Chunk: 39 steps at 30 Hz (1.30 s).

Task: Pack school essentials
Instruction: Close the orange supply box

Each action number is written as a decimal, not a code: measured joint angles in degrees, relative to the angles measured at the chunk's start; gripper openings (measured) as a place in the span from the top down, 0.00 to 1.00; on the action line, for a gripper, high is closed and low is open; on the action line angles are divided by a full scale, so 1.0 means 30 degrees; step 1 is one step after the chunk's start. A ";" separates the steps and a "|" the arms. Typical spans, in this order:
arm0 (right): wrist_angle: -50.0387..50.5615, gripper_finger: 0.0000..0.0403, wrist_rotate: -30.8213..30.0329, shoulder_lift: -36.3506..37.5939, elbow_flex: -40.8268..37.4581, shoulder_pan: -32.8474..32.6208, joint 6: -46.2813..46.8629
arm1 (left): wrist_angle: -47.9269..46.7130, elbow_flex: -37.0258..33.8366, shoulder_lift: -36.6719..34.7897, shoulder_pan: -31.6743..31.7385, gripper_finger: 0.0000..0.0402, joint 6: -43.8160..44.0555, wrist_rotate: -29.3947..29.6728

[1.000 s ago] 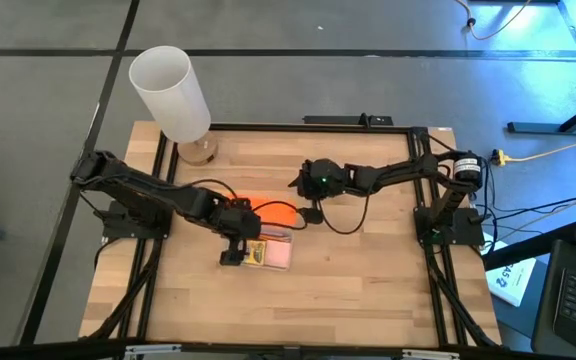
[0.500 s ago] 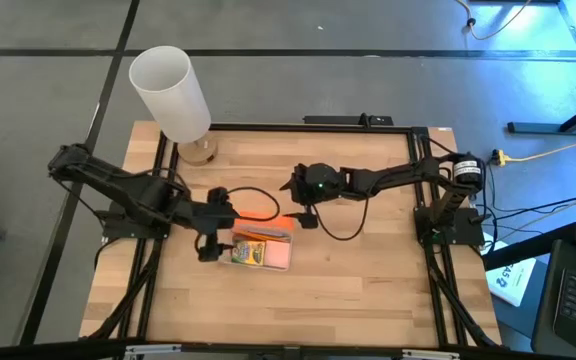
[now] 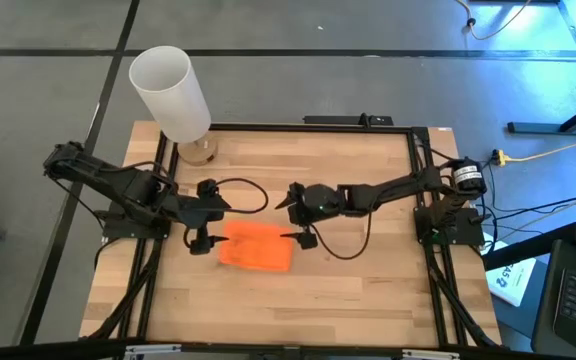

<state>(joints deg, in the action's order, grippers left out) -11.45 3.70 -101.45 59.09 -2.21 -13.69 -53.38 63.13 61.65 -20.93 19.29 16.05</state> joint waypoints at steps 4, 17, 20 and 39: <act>0.0016 0.02 -0.0059 -0.0001 0.0000 -0.0369 0.0569 | -0.0053 0.0000 -0.0022 0.0000 0.01 -0.0225 -0.0041; -0.0798 0.02 -0.1364 -0.0328 -0.0002 -0.1882 0.1561 | 0.5418 -0.4691 0.0357 -0.0738 0.01 -0.0833 0.0110; -0.1698 0.02 -0.2507 -0.0943 0.0000 -0.2008 0.1689 | 0.7382 -0.6379 0.0357 -0.0929 0.01 -0.0610 0.0275; -0.2345 0.02 -0.4033 -0.3206 0.0051 -0.1993 0.3343 | 1.2963 -1.2345 0.0322 -0.1071 0.01 -0.0035 0.2000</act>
<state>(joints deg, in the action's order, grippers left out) -18.48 -8.40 -111.07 59.24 -8.19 -3.66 -14.49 26.10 62.61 -24.14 19.18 22.05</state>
